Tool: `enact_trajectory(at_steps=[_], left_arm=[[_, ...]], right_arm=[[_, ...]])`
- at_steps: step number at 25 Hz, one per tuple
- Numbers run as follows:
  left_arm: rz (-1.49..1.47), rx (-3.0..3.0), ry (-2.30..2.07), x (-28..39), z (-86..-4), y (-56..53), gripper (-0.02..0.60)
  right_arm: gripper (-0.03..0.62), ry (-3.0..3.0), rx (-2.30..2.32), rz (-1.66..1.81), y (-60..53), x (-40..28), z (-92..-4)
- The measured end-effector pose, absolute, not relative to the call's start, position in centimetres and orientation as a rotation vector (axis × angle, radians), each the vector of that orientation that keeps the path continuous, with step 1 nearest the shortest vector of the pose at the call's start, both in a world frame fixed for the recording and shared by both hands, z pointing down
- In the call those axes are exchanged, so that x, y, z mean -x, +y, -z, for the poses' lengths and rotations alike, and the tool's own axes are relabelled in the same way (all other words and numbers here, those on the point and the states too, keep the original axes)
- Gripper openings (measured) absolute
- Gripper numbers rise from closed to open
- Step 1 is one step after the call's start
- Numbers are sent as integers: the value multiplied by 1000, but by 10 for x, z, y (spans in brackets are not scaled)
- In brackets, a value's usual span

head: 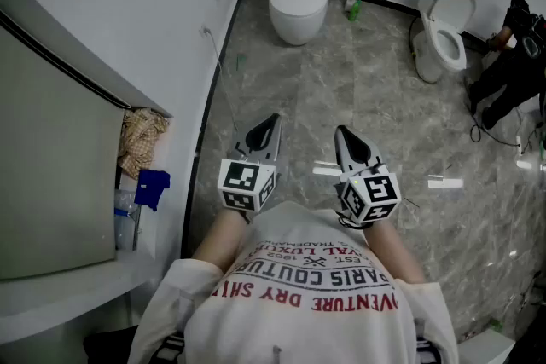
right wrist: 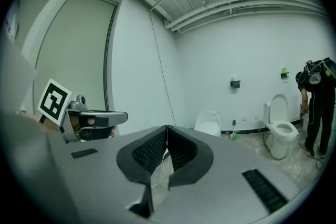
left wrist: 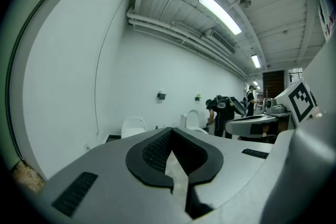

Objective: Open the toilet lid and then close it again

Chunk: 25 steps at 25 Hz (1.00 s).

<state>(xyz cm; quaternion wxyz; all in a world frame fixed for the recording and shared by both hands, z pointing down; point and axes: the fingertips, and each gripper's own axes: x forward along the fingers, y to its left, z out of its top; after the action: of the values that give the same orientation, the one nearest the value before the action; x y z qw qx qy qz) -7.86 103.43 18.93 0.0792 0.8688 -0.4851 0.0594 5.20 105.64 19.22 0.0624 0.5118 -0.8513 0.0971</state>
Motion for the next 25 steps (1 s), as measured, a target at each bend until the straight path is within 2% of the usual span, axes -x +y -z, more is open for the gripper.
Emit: enact_trajectory(at_steps=[13,25], left_arm=[[-165,-2571,-1470,90,-191,1021,8],[-209,-2490,-1508,102,-208,1001,8]], right_arm=[[15,-2530,-1566,-235,1041,-47,-195],[15,-2545,-1484,-407,1012,-38,-221]])
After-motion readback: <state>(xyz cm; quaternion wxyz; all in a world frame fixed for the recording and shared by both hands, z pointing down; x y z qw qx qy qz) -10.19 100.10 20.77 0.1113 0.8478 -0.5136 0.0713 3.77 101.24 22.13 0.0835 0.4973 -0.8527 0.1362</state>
